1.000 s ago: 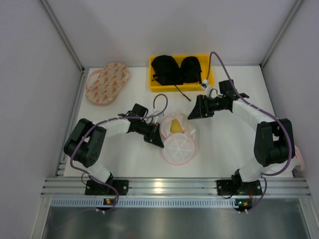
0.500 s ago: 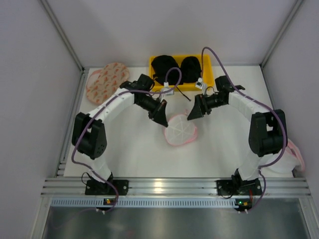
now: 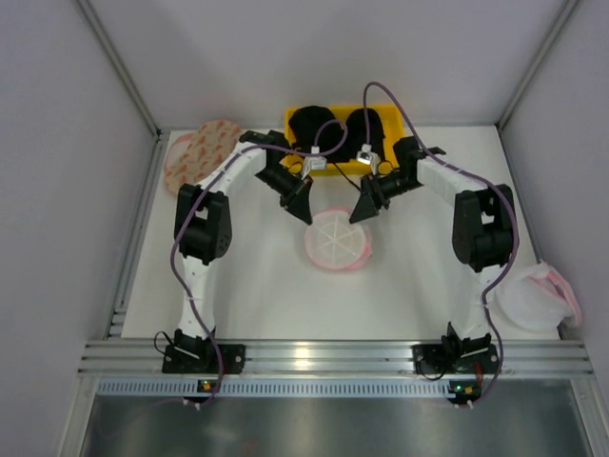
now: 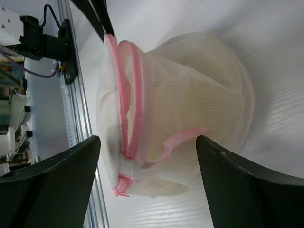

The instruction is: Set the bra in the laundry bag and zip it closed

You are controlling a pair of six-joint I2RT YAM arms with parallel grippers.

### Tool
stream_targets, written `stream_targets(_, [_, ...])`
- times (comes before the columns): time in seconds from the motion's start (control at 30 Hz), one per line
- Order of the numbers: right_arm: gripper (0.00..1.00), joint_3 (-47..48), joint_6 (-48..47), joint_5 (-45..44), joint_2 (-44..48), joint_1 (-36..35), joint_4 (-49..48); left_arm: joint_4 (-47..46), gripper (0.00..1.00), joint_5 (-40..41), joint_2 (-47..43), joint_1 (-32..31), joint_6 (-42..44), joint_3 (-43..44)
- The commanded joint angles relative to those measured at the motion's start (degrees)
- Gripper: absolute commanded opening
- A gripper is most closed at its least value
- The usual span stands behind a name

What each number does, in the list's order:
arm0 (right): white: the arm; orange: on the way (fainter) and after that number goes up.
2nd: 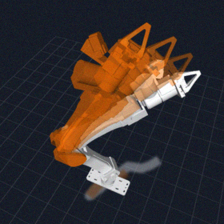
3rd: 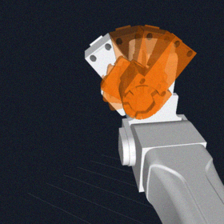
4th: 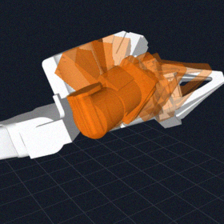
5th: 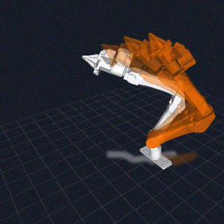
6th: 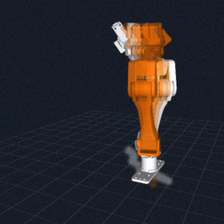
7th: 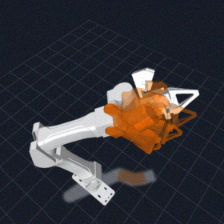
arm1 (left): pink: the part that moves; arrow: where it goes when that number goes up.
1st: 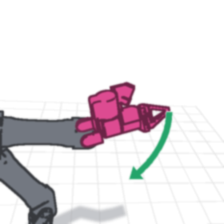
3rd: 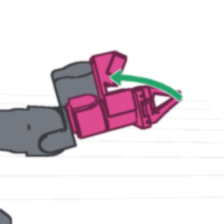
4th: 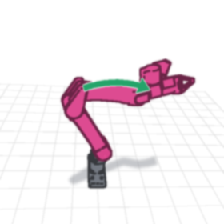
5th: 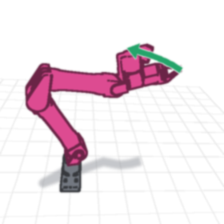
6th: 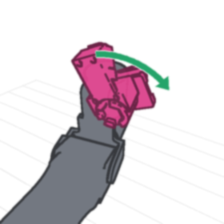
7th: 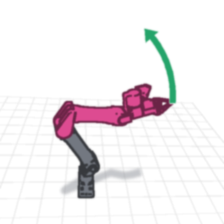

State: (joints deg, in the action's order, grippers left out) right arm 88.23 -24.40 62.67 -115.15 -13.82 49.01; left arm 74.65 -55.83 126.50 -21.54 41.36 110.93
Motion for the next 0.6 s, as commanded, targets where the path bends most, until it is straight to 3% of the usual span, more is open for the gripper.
stream_targets(0.0, [0.81,2.13,-5.56,1.92,-1.30,-2.34,3.54,11.66,0.00,-1.21,1.03,0.53,3.46,4.37])
stream_targets(0.1, [0.71,1.95,-6.18,1.92,-2.18,-2.70,4.51,11.74,0.00,0.19,3.31,0.53,3.55,6.66])
stream_targets(0.17, [0.56,1.86,-6.62,2.62,-2.71,-2.70,6.18,11.74,0.00,1.25,4.37,0.71,3.55,8.76])
stream_targets(0.3, [0.25,1.08,-5.40,5.17,-2.27,-2.70,7.94,11.74,0.00,2.48,7.44,1.06,1.27,13.58])
stream_targets(0.33, [0.08,0.55,-3.65,6.22,-1.66,-2.79,7.50,10.79,0.01,2.22,7.80,1.15,0.48,14.21])
stream_targets(0.37, [0.01,-0.07,-2.07,6.49,-1.39,-2.70,6.46,9.82,0.04,2.13,7.80,1.32,-0.40,14.83])
stream_targets(0.43, [0.00,-3.05,1.88,7.19,-0.34,-2.87,3.47,6.67,0.17,2.13,5.70,1.94,-2.86,13.88])
stream_targets(0.53, [0.00,-8.23,11.46,8.07,2.03,-2.87,-6.01,-4.92,0.28,4.76,-2.28,2.73,-7.07,7.32])
stream_targets(0.57, [0.00,-9.81,18.44,7.99,3.52,-2.79,-9.25,-8.52,0.30,7.29,-5.00,2.91,-8.30,5.10])
